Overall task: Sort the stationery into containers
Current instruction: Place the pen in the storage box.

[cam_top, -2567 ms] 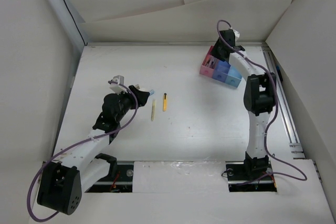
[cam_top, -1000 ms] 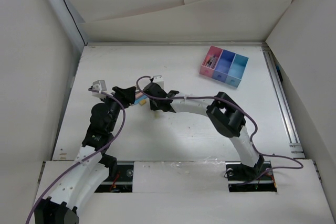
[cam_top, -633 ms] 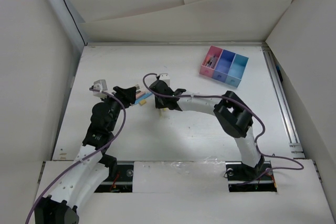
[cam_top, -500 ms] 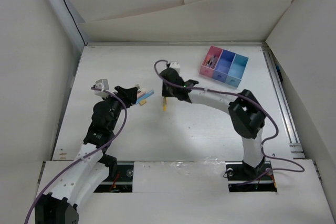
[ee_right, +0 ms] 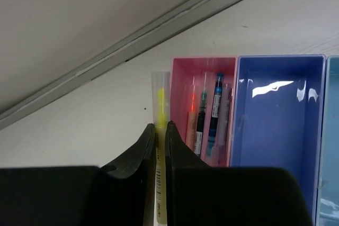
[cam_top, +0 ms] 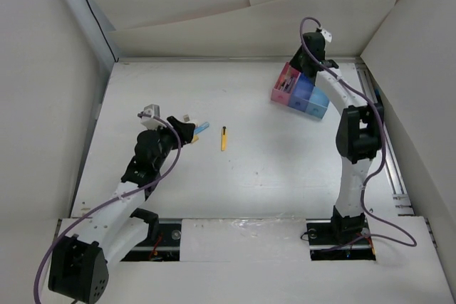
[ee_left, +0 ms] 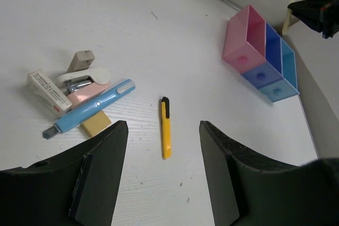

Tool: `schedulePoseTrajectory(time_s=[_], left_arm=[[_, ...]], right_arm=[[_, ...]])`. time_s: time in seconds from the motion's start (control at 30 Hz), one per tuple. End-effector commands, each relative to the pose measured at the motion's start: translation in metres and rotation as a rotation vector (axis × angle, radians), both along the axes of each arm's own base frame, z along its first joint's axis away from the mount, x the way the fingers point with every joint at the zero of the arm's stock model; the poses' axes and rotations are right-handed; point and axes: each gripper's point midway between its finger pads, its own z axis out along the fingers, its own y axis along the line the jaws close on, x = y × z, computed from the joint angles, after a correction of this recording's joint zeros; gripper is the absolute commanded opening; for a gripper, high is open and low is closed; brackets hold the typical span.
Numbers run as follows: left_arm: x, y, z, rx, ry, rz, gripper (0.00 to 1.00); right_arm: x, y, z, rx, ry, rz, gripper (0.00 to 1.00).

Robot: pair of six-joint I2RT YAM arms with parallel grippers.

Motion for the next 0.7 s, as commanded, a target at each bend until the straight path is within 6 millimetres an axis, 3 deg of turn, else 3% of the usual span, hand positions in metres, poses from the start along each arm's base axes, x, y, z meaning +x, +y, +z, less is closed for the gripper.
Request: schedulePoseTrajectory(time_s=[0.0,0.1,0.37,0.47,0.5,0.53,0.6,0.67], left_arm=[[0.008,-0.009,0.022,-0.014,-0.069,-0.038,0.53],[0.010,-0.011,0.013,-0.007,-0.041,-0.047,0.53],[0.018,-0.005,0.003,0.021,-0.012,-0.005,0.53],[0.024,0.000,-0.008,0.053,0.029,0.028,0.53],[0.026,0.000,-0.007,0.054,0.031,0.028,0.53],[0.029,0.000,-0.011,0.061,0.045,0.037,0.53],[0.030,0.002,-0.021,0.074,0.075,0.046,0.53],[0.034,0.005,-0.020,0.091,0.078,0.068,0.53]], right_arm=[[0.008,0.010,0.009,0.011,0.006,0.048,0.01],[0.016,-0.001,-0.003,0.013,0.022,0.033,0.01],[0.016,-0.001,-0.030,0.016,0.064,0.030,0.09],[0.014,-0.001,-0.039,0.014,0.076,0.030,0.24],[0.016,-0.006,-0.029,0.026,0.055,0.017,0.30],[0.014,-0.005,-0.034,0.029,0.066,0.025,0.40],[0.012,-0.005,-0.017,0.034,0.032,0.025,0.45],[0.009,-0.006,-0.012,0.035,0.027,0.025,0.49]])
